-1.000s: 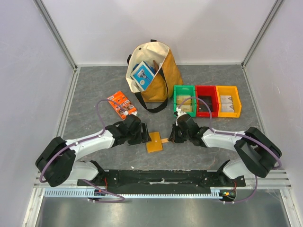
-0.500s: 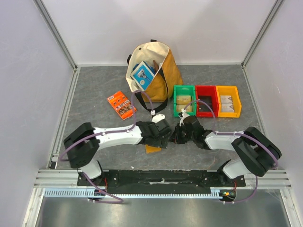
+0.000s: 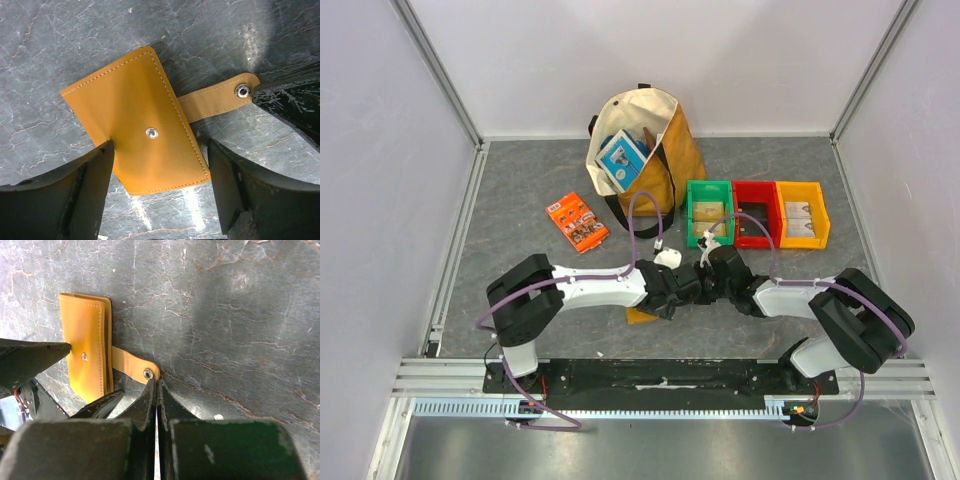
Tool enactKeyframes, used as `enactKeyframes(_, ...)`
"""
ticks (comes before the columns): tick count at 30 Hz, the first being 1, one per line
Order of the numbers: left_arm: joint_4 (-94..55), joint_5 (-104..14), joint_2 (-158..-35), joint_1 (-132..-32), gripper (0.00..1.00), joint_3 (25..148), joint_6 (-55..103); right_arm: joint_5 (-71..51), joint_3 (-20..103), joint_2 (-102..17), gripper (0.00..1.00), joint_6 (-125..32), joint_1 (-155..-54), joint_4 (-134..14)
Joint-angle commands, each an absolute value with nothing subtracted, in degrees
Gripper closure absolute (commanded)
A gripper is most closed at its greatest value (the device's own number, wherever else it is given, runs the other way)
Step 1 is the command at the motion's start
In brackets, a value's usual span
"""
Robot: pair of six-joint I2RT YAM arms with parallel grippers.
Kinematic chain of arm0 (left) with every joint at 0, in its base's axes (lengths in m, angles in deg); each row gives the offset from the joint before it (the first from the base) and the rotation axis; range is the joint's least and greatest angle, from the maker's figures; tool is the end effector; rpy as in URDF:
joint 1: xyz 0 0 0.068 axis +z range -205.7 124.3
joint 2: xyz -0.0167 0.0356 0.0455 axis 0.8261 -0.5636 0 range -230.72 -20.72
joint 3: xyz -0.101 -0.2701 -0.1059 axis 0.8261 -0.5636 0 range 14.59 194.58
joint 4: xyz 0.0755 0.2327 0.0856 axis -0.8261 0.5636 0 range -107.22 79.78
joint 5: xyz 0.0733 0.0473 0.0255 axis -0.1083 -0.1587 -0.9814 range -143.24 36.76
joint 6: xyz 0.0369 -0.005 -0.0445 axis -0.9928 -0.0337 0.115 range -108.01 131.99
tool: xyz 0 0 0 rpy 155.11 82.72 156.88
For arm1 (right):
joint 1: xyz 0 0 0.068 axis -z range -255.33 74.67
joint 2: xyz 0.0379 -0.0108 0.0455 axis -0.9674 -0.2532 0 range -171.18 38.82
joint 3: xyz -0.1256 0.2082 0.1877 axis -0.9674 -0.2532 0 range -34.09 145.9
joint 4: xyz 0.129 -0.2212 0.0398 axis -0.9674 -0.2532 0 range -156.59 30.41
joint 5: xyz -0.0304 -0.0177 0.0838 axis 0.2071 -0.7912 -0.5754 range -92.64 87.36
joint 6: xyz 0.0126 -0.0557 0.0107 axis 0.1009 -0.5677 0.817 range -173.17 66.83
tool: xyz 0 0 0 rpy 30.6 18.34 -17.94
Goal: Take the credit cards out of the card holder
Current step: Open the card holder at the center of the board.
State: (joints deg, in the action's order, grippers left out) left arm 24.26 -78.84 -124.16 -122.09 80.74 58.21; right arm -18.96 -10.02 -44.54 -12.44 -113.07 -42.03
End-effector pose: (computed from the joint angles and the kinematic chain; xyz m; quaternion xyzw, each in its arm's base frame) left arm 0.1529 -0.3050 0.1962 0.1486 0.9592 0.0429 0.2365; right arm 0.1873 0.1598 0.1572 -0.0344 0.9045 0.3564 0.2317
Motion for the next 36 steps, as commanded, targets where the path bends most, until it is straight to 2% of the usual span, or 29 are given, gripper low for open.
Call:
enactKeyframes(1, 27.52, -83.73, -122.86, -122.58, 0.26, 81.82, 59.1, -18.9, -10.72, -44.77, 1.0, -13.01, -112.95, -42.63)
enactKeyframes(16, 26.99, -85.67, -109.23, -122.05, 0.67, 75.67, 62.71, -19.34, -8.87, -45.21, 1.0, -16.08, -112.86, -46.58)
enactKeyframes(18, 26.56, -85.58, -109.14, -122.05, 0.67, 75.14, 62.88, -19.34, -8.35, -44.25, 1.0, -16.87, -112.95, -47.55)
enactKeyframes(19, 26.29, -85.32, -109.4, -121.88, 0.64, 75.05, 62.88, -19.6, -8.0, -43.63, 0.98, -16.96, -112.95, -47.9)
enactKeyframes(21, 25.68, -84.35, -109.4, -121.96, 0.51, 75.05, 62.62, -19.78, -7.38, -41.7, 0.82, -17.4, -113.21, -48.34)
enactKeyframes(22, 25.33, -84.09, -109.32, -121.96, 0.48, 74.97, 62.62, -20.04, -6.94, -40.82, 0.73, -17.75, -113.39, -48.69)
enactKeyframes(25, 25.23, -84.79, -108.44, -121.88, 0.44, 74.53, 62.88, -20.39, -5.19, -39.32, 0.48, -17.93, -114.18, -49.4)
enactKeyframes(28, 25.06, -84.44, -107.3, -121.18, 0.43, 73.48, 63.15, -20.57, -3.08, -39.32, 0.3, -17.49, -115.41, -48.79)
enactKeyframes(30, 24.8, -84.26, -105.89, -120.56, 0.41, 72.42, 63.58, -20.14, -1.5, -40.45, 0.2, -17.14, -116.64, -48.7)
enactKeyframes(33, 24.01, -83.39, -103.52, -119.42, 0.41, 70.05, 64.11, -19.08, 0.97, -43.18, 0.12, -16.87, -118.66, -48.43)
enactKeyframes(36, 22.78, -81.89, -100.71, -117.84, 0.4, 67.59, 64.2, -17.15, 2.81, -46.08, 0.12, -15.38, -120.07, -48.43)
